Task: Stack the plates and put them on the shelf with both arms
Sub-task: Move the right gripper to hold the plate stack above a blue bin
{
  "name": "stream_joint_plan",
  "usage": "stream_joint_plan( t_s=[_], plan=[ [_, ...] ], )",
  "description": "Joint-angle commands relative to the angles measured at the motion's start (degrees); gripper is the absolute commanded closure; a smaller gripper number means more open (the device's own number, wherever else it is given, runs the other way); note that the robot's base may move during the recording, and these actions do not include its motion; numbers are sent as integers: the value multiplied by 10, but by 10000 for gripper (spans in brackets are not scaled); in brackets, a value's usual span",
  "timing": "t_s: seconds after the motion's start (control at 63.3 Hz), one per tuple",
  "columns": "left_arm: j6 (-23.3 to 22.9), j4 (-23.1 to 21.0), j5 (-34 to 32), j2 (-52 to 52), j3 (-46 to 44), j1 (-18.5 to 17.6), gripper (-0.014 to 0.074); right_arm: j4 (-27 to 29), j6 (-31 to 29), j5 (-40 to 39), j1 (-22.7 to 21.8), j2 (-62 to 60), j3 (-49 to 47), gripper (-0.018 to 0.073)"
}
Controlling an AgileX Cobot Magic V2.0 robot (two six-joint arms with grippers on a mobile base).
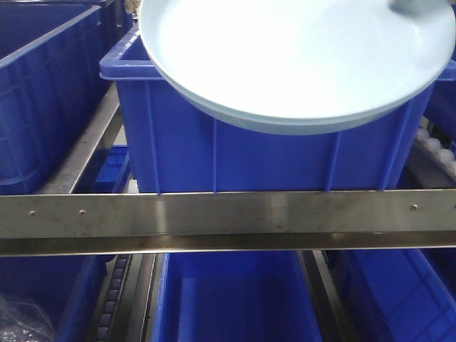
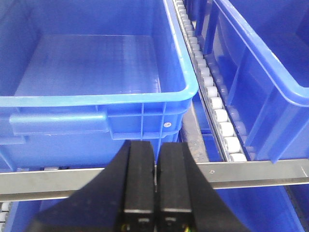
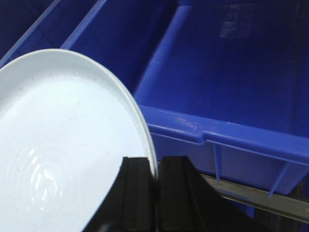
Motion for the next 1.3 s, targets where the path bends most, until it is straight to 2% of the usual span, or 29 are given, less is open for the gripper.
stream_joint_plan(
  t_s=[0.0, 0.917, 1.059, 1.281],
  plan=[
    [0, -2, -50, 4, -17, -2, 498, 1, -2, -60, 0, -8, -19, 511],
    [0, -2, -50, 4, -17, -2, 498, 1, -2, -49, 0, -8, -20, 511],
    [0, -2, -50, 4, -17, -2, 498, 1, -2, -54, -13, 8, -36, 511],
    [0, -2, -50, 4, -17, -2, 498, 1, -2, -54, -57, 74, -109, 511]
  ],
)
